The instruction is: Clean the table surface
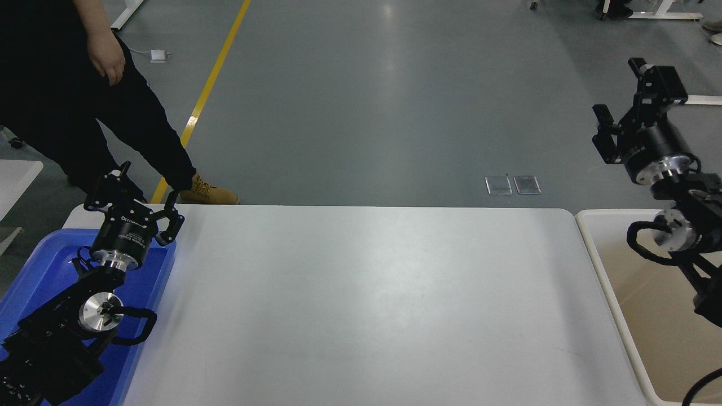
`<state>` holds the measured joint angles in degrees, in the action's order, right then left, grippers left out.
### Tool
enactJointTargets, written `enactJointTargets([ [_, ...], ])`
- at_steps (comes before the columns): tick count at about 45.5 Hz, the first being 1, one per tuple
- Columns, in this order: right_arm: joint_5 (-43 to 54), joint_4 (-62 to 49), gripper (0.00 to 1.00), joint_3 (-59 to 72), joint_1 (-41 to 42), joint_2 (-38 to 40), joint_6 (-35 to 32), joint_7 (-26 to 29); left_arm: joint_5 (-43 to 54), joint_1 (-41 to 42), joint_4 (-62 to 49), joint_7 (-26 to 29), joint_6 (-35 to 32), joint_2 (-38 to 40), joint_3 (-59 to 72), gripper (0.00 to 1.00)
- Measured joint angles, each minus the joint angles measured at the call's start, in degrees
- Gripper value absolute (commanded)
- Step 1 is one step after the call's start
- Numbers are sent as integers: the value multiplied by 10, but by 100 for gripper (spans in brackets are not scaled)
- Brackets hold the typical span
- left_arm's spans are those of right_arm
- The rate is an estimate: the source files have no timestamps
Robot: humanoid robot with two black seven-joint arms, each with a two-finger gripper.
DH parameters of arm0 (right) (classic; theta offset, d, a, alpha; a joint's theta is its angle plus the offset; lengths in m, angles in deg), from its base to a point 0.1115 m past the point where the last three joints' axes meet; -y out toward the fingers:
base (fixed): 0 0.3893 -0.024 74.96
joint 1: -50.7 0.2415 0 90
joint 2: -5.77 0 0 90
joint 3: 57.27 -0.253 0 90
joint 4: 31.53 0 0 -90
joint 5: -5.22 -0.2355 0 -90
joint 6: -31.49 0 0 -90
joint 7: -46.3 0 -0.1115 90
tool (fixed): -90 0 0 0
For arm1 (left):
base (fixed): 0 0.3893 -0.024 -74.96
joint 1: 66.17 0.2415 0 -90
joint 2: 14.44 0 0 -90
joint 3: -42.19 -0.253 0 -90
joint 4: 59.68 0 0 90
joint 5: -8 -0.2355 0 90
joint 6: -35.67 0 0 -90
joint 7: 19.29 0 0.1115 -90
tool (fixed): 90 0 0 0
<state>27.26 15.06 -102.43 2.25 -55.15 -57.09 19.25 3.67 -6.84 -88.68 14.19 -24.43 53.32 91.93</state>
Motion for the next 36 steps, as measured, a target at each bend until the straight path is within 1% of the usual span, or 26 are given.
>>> enactJointTargets([
  [15,-5,1,99,-34,-44,-31,-6,-4,0,0,0,0,0,0,0,100],
  [26,-59,1,99,-75,-68,-54,-32,-4,0,0,0,0,0,0,0,100],
  [36,-82,2,99,-87,-79,-66,-43,-4,0,0,0,0,0,0,0,100],
])
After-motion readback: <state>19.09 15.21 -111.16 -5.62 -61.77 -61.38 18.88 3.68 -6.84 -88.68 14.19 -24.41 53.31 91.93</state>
